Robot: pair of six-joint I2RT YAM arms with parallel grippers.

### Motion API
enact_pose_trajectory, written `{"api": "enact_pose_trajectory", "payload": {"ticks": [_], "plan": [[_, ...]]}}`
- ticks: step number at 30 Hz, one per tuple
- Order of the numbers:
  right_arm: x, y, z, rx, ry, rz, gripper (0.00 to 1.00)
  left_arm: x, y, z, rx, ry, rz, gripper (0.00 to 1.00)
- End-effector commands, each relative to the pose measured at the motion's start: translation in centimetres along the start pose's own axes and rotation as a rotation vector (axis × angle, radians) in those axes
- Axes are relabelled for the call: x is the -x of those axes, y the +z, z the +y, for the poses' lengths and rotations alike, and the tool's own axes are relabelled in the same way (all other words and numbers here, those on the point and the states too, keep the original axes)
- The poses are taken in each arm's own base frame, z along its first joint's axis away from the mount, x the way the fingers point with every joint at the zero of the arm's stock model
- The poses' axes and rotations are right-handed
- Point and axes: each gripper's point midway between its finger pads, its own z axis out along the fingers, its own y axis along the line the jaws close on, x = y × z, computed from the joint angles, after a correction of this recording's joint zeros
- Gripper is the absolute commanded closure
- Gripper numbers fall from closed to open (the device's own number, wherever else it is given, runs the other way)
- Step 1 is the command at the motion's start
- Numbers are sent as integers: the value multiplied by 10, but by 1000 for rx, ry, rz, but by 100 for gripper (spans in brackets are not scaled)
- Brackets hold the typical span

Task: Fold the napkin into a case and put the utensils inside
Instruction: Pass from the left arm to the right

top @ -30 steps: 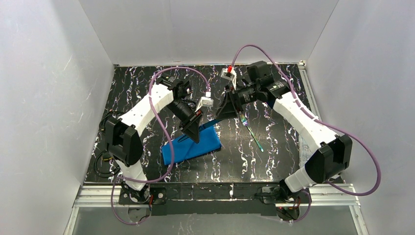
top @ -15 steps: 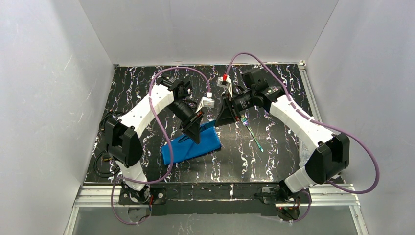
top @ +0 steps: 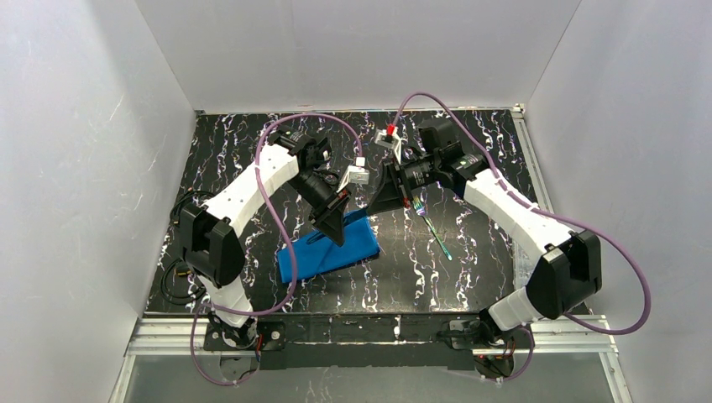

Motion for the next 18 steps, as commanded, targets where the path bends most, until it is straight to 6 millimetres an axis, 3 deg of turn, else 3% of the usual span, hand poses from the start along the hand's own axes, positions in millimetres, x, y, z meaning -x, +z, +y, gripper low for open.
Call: {"api": "enact_pose_trajectory", "payload": {"ticks": [1,4,5,7,9,10,14,18], "plan": [[15,-5,25,76,-53,-60,99,-9,-10,-46,-69,-89,17,100],[19,-8,25,64,-45,-99,99,-7,-11,-46,-67,-85,14,100],[20,-12,24,55,-40,-114,99,-7,-11,-45,-64,-87,18,93],[18,-21,15,12,-10,-145,99,-8,-12,-41,-47,-90,32,63],[15,-30,9,-27,30,-183,99,-7,-14,-37,-18,-77,39,10],[11,-34,5,-48,62,-200,99,-6,-16,-34,7,-72,38,3],[-9,-38,-11,-118,188,-237,99,-2,-23,-9,163,-41,26,2],[-35,-34,-27,-164,320,-216,99,6,-46,25,367,-46,8,2]]}}
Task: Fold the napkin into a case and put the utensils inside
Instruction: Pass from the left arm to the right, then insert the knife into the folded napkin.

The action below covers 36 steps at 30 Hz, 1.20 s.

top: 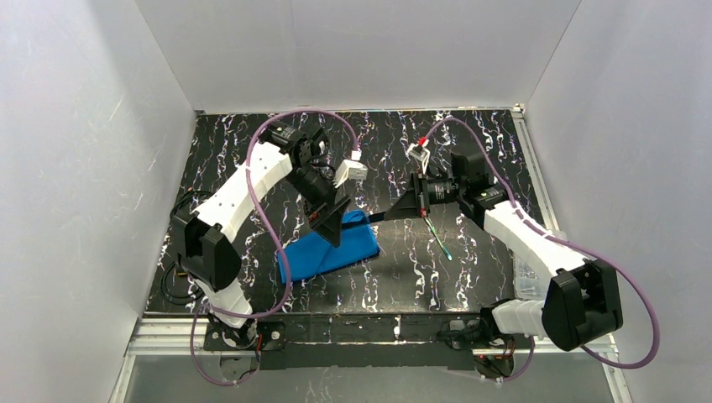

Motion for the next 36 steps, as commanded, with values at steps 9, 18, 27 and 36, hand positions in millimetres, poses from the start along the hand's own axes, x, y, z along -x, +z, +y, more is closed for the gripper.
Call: {"api": "enact_pose_trajectory", "payload": {"ticks": [9,18,27,36], "plan": [[-50,-2,-50,-187,239,28,99,-6,-59,83,440,-71,-94,4],[-55,6,-85,-241,311,19,99,-67,-30,125,459,-92,38,33],[-55,15,-110,-263,358,4,99,-100,-19,155,534,-73,133,59],[-53,21,-118,-247,392,-13,99,-125,-3,174,557,-82,190,70]]}}
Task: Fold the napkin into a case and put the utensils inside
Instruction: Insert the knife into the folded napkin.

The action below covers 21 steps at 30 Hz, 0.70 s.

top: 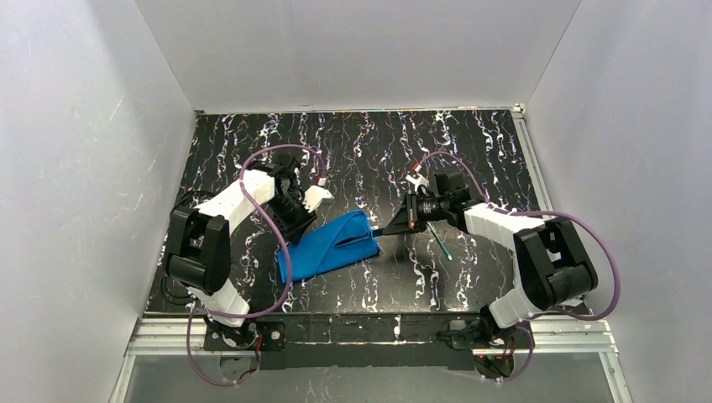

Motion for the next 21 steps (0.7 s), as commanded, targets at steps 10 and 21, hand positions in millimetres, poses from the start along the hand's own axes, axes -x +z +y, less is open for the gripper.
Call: {"api": "enact_pose_trajectory", "payload": {"ticks": [10,21], "plan": [[3,14,3,34,-1,-8,99,-8,18,9,23,16,10,79],[-3,29,11,63,9,-3,99,-8,30,7,-13,-13,13,80]]}}
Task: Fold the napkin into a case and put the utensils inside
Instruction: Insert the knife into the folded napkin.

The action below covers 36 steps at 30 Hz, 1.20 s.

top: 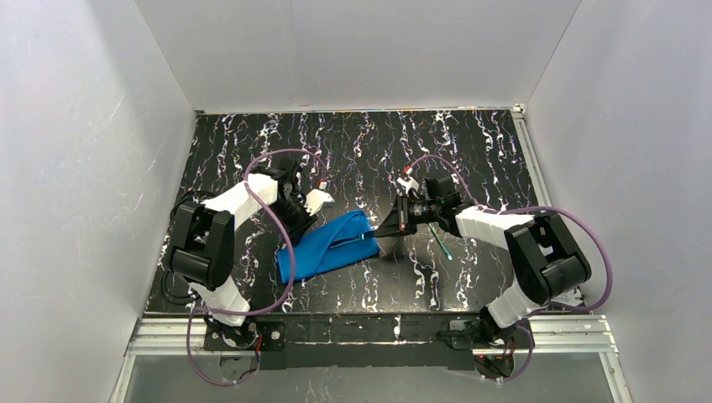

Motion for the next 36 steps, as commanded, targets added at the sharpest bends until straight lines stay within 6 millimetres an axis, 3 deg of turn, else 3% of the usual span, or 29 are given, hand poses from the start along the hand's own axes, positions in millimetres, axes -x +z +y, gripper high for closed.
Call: {"api": "enact_pose_trajectory", "payload": {"ticks": [1,8,26,36], "plan": [[0,8,5,41,-14,-9,99,-5,8,-7,-49,-19,11,80],[-5,24,8,68,-12,-5,99,-9,13,-9,-61,-22,25,91],[-15,65,14,109,-16,30,99,-3,9,-17,-111,-50,17,98],[-11,46,19,77,-44,-31,99,-10,5,-21,-112,-47,38,100]]}}
